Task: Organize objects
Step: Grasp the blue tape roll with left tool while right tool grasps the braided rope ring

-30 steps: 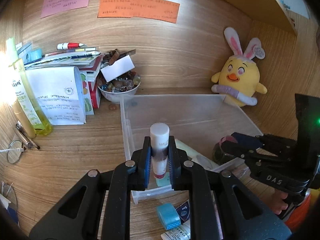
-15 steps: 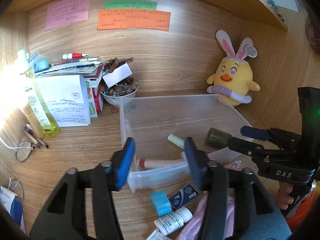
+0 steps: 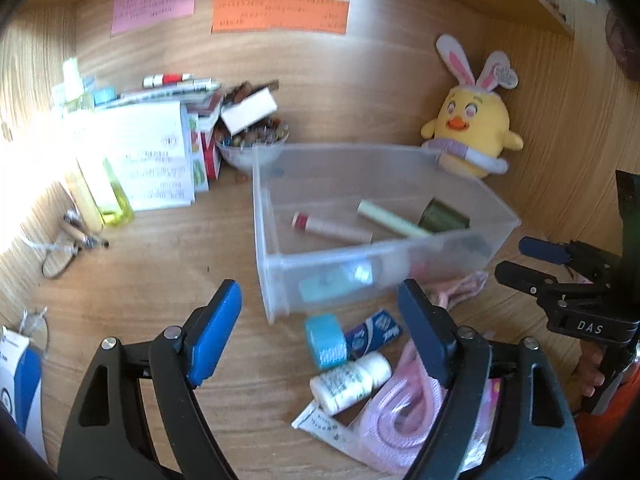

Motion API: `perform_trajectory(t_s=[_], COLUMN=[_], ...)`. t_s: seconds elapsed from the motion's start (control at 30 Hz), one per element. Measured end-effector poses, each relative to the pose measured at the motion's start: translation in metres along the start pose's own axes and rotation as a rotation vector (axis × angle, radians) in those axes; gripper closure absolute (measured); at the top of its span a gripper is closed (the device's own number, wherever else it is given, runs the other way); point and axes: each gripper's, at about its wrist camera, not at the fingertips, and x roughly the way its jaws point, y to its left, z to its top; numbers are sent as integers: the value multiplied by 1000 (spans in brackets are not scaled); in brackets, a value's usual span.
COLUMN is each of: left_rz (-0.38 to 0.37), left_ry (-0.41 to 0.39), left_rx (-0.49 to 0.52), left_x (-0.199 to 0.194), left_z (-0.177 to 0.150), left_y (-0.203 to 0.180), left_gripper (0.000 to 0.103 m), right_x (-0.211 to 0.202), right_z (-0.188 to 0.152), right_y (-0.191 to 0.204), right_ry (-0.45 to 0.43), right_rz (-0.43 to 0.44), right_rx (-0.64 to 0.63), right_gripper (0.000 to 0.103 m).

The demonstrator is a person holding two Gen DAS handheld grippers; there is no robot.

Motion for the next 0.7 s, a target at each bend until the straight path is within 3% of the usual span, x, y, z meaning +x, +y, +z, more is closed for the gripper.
perform_trajectory(t_s=[0.2, 0.3, 0.47, 0.57, 0.7], left_rz=[-22, -74, -99, -103, -97], left_ry=[93, 146, 170, 176, 199], left_rx=[-15, -37, -42, -32, -7], left_x=[22, 33, 40, 41, 46], left_z=[-15, -18, -21, -22, -24], left_y=[6, 9, 9, 7, 3], left_gripper=[23, 34, 47, 52, 67], right_x=[23, 33, 46, 50, 47], right_z=[-10, -10, -10, -10, -11], right_y=[-12, -13, -7, -3, -3], right_ry=[81, 112, 144, 150, 137], right_rz=[-26, -6, 25, 36, 42], right_rx=[12, 20, 8, 4, 4], right_gripper=[39, 41, 65, 75, 85])
